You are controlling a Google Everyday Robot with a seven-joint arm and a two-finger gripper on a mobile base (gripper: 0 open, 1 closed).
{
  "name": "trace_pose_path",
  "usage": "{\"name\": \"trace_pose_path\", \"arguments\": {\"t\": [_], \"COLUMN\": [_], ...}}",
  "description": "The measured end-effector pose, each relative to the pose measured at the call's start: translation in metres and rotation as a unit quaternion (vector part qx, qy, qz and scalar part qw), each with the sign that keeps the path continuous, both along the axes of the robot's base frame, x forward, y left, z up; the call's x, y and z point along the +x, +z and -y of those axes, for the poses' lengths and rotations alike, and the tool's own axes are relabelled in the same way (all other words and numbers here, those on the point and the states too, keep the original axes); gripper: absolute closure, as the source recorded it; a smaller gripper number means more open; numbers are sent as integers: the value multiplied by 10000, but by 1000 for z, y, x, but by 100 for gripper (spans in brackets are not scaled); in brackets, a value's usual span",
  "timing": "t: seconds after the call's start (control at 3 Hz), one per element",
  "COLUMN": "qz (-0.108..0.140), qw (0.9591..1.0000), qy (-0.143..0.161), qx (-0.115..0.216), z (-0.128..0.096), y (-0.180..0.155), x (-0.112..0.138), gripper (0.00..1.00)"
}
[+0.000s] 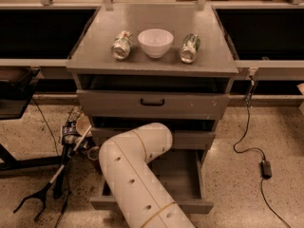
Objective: Pick rxbar chocolate from bottom drawer and place on counter
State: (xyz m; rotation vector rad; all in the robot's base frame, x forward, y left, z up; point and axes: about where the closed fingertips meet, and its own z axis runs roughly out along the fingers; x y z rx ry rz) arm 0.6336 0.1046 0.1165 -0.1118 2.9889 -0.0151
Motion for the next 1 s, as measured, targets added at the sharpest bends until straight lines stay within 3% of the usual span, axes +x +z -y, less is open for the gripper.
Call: {"name": "trace_pose_path", "arguments": {"t": [0.33,0.67,1.0], "qz": [156,200,94], "qw": [9992,9985,9990], "qy": [337,468,439], "qx": [-177,-197,-50], "z": [-10,-9,9], "y": [4,17,45], "x": [5,4,-4], "gripper": [100,100,100]}}
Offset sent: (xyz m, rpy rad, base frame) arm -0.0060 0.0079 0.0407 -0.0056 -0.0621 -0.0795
